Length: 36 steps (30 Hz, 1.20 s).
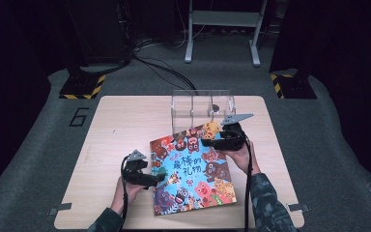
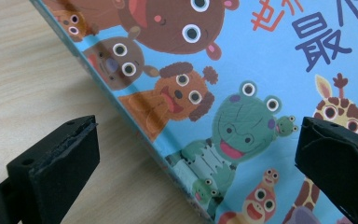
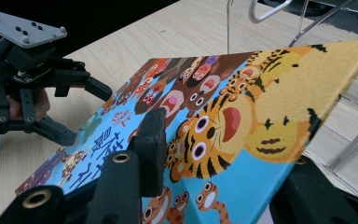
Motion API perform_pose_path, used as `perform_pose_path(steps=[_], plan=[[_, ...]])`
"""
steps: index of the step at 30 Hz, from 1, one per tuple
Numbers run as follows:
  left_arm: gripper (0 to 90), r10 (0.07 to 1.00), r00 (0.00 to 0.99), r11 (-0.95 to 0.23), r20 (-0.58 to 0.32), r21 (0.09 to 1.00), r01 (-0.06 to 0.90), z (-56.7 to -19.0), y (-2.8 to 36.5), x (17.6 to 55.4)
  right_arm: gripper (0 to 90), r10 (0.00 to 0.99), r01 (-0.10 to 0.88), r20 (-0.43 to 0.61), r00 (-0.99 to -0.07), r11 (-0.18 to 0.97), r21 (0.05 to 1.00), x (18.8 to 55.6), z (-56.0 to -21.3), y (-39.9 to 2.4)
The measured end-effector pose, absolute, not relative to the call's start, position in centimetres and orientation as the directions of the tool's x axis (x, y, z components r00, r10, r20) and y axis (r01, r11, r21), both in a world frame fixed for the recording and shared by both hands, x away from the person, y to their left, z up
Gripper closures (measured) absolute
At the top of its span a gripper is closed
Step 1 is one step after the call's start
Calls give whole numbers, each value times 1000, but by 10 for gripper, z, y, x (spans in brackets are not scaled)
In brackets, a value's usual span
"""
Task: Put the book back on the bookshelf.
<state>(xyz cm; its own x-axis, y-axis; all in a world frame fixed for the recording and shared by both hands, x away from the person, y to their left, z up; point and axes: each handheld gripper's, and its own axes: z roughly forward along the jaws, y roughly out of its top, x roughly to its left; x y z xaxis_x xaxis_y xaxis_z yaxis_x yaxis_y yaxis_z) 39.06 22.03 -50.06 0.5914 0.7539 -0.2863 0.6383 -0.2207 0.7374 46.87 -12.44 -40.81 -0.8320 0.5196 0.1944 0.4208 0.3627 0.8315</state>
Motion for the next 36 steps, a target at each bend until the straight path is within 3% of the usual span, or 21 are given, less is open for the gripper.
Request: perform_pose_path(steps=[36], plan=[[26, 698, 635, -225, -330, 741, 633, -498, 223, 396, 581, 492, 372, 175, -852, 336, 865, 461, -407, -121]])
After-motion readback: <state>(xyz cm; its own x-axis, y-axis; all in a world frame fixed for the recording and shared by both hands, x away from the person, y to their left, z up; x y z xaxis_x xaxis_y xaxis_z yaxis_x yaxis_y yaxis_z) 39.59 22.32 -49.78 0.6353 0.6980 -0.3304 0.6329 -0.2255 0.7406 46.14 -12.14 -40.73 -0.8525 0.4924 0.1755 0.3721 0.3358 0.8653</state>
